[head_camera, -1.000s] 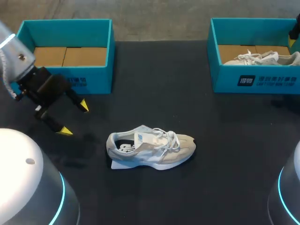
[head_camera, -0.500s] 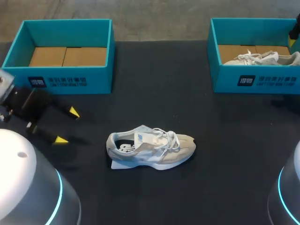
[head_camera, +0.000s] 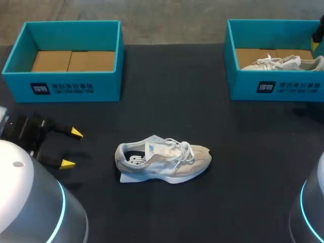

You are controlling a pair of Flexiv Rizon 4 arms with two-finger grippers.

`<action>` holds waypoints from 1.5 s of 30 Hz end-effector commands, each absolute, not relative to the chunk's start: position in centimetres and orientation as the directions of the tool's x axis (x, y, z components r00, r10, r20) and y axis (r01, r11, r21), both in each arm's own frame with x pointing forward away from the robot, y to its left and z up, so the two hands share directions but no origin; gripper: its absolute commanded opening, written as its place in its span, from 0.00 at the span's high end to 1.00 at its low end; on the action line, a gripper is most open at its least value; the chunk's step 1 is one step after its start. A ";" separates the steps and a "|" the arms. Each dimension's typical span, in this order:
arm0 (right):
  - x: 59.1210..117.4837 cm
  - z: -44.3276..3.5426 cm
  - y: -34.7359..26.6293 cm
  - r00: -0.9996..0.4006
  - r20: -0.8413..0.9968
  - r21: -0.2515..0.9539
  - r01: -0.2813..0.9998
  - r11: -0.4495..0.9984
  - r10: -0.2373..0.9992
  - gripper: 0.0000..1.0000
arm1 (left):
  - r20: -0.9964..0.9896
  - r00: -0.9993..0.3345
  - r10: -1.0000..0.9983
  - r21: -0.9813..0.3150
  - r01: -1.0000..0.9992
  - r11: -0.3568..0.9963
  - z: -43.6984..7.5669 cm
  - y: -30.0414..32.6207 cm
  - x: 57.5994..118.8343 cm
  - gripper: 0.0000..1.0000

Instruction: Take the shoe out of the shoebox, open the shoe tongue, remove and reinsert the insole, then place the shoe into the shoebox

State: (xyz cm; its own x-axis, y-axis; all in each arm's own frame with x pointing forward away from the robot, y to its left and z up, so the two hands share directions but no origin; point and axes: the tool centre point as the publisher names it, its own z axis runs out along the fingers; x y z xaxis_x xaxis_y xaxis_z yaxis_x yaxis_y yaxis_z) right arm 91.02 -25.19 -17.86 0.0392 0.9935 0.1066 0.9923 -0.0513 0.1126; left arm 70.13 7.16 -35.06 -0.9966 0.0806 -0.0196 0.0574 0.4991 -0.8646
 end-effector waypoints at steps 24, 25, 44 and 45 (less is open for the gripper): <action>90.9 -17.9 -25.2 0.039 0.107 0.115 0.992 -0.052 0.994 0.00 | 0.030 -0.998 0.053 -0.879 -0.001 0.477 -37.0 7.2 70.0 0.00; 90.9 -17.9 -25.2 0.039 0.107 0.115 0.992 -0.052 0.994 0.00 | 0.030 -0.998 0.053 -0.879 -0.001 0.477 -37.0 7.2 70.0 0.00; 90.9 -17.9 -25.2 0.039 0.107 0.115 0.992 -0.052 0.994 0.00 | 0.021 -0.999 0.026 -0.891 -0.007 0.454 -38.7 4.5 69.8 0.00; 90.9 -17.9 -25.2 0.039 0.107 0.115 0.992 -0.052 0.994 0.00 | 0.012 -1.000 0.020 -0.884 -0.002 0.468 -38.8 4.1 69.7 0.00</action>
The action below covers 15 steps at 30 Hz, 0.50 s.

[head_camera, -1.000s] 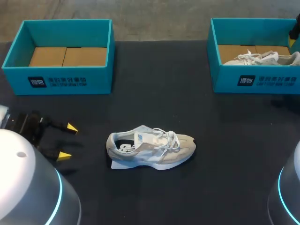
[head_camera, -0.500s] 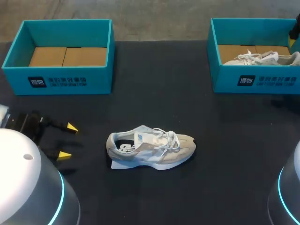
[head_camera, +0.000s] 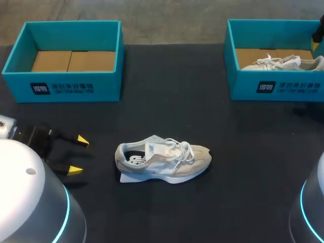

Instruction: Take the shoe out of the shoebox, open the shoe tongue, remove and reinsert the insole, then place the shoe into the shoebox

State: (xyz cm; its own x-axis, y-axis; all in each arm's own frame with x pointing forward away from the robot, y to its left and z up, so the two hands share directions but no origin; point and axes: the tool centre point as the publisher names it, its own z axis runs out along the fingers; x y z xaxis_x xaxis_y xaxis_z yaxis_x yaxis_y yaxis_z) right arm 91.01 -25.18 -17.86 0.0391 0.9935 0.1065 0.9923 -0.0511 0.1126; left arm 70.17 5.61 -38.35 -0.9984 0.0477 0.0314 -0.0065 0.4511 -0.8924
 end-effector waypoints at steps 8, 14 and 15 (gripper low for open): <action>90.9 -17.9 -25.2 0.039 0.107 0.115 0.992 -0.052 0.994 0.00 | 0.011 -1.000 0.011 -0.889 -0.005 0.458 -39.8 1.7 69.8 0.00; 90.9 -17.9 -25.2 0.039 0.107 0.115 0.992 -0.052 0.994 0.00 | 0.017 -1.000 0.006 -0.894 -0.012 0.447 -40.0 0.6 70.2 0.00; 90.9 -17.9 -25.2 0.039 0.107 0.115 0.992 -0.052 0.994 0.00 | 0.019 -1.000 0.009 -0.895 -0.013 0.446 -40.0 0.4 70.2 0.00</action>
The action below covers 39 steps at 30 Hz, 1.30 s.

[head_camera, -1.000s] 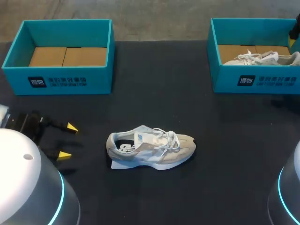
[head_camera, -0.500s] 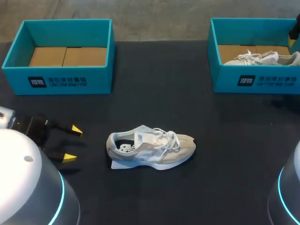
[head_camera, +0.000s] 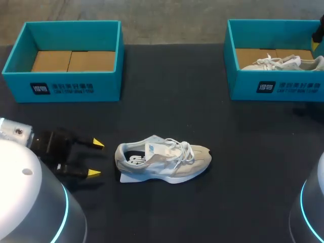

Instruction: Take the shoe out of the shoebox, open the shoe tongue, remove and reinsert the insole, then place the shoe into the shoebox

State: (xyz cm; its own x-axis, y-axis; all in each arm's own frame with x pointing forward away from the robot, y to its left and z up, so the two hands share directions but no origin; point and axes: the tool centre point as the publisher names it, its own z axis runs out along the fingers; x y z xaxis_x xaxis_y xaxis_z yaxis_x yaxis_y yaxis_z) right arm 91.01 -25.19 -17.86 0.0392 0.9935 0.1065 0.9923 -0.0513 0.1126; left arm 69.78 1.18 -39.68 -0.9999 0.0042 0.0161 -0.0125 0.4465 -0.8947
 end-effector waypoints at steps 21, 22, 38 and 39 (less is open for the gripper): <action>90.9 -17.9 -25.2 0.039 0.107 0.115 0.992 -0.052 0.994 0.00 | 0.053 -0.998 0.041 -0.900 -0.030 0.435 -41.1 -4.4 70.0 0.00; 90.9 -17.9 -25.2 0.039 0.107 0.115 0.992 -0.052 0.994 0.00 | 0.053 -0.998 0.040 -0.900 -0.030 0.434 -41.1 -4.6 69.9 0.00; 90.9 -17.9 -25.2 0.039 0.107 0.115 0.992 -0.052 0.994 0.00 | 0.053 -0.998 0.038 -0.893 -0.030 0.450 -42.0 -6.7 70.0 0.00; 90.9 -17.9 -25.2 0.039 0.107 0.115 0.992 -0.052 0.994 0.00 | 0.053 -0.998 0.038 -0.891 -0.030 0.454 -42.1 -6.7 70.0 0.00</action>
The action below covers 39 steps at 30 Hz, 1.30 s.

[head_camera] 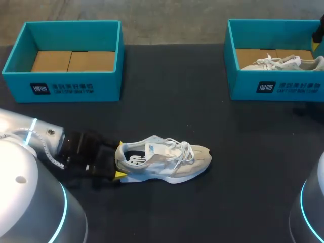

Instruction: Take the shoe out of the shoebox, open the shoe tongue, remove and reinsert the insole, then place the shoe into the shoebox

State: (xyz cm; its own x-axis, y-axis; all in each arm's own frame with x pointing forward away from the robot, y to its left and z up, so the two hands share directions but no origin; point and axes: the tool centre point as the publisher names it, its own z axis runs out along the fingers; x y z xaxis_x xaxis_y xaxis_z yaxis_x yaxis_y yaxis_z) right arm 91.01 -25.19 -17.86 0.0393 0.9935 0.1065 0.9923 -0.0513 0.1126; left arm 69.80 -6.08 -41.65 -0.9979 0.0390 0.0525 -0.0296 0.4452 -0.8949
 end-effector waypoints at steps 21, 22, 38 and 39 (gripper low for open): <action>90.9 -17.9 -25.2 0.039 0.107 0.115 0.992 -0.052 0.994 0.00 | 0.063 -0.997 0.050 -0.876 -0.031 0.481 -42.6 -7.1 70.1 1.00; 90.9 -17.9 -25.2 0.039 0.107 0.115 0.992 -0.052 0.994 0.00 | 0.063 -0.997 0.050 -0.876 -0.031 0.481 -42.6 -7.1 70.1 1.00; 90.9 -17.9 -25.2 0.039 0.107 0.115 0.992 -0.052 0.994 0.00 | 0.063 -0.997 0.050 -0.876 -0.031 0.481 -42.6 -7.1 70.1 1.00; 90.9 -17.9 -25.2 0.039 0.107 0.115 0.992 -0.052 0.994 0.00 | 0.063 -0.997 0.050 -0.876 -0.031 0.481 -42.6 -7.1 70.1 1.00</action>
